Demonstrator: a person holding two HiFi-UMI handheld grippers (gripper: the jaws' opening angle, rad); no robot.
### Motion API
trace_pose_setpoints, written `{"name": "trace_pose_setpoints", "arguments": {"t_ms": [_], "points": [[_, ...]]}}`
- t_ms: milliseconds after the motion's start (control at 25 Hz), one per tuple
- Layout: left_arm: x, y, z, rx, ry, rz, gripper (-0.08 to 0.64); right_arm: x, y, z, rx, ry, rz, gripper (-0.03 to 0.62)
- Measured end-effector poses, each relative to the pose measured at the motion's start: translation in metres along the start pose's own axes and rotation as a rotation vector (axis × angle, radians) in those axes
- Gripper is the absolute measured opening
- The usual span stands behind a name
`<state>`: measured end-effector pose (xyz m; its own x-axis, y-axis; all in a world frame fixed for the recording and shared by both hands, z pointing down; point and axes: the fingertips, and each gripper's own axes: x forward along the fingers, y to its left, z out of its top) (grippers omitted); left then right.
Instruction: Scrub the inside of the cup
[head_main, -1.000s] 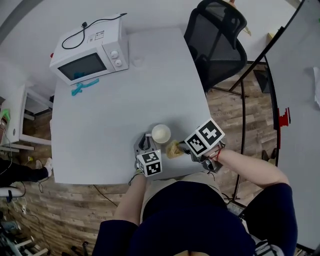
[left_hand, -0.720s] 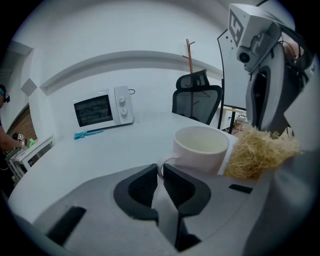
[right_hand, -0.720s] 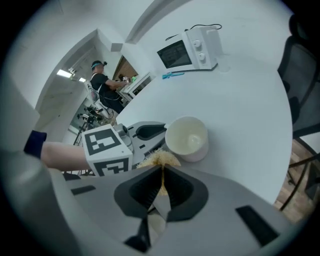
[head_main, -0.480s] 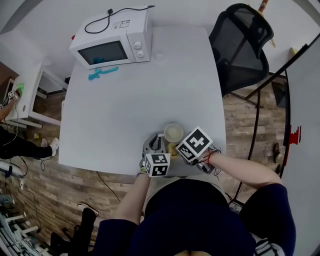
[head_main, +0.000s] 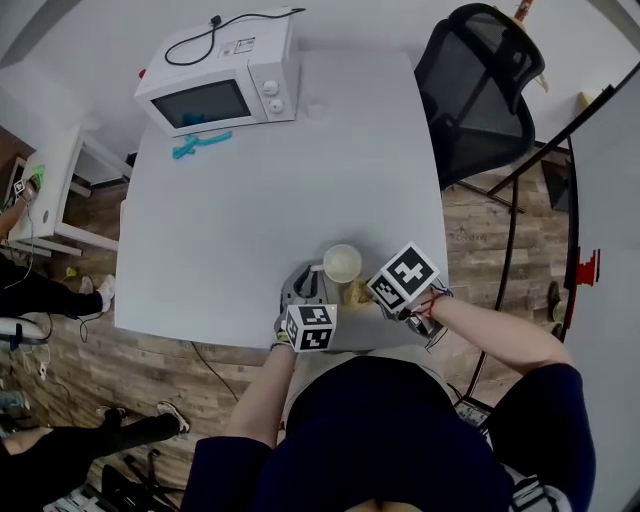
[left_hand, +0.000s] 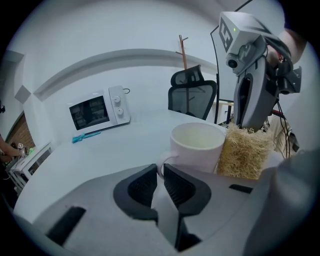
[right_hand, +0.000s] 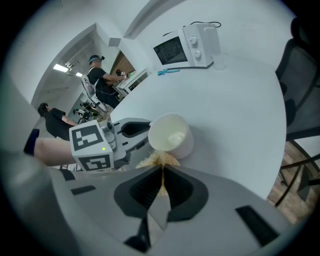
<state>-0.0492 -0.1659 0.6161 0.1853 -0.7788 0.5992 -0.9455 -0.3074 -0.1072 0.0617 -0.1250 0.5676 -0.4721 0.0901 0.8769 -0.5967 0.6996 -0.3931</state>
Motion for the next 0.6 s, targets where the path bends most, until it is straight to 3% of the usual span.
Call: {"name": "trace_pose_setpoints", "arguments": {"t_ms": [600], "points": [[0.0, -0.003, 0.0, 0.027, 0.01, -0.022, 0.041, -0.018, -0.056, 0.028, -0.004, -0.01, -0.132, 0.034]]}}
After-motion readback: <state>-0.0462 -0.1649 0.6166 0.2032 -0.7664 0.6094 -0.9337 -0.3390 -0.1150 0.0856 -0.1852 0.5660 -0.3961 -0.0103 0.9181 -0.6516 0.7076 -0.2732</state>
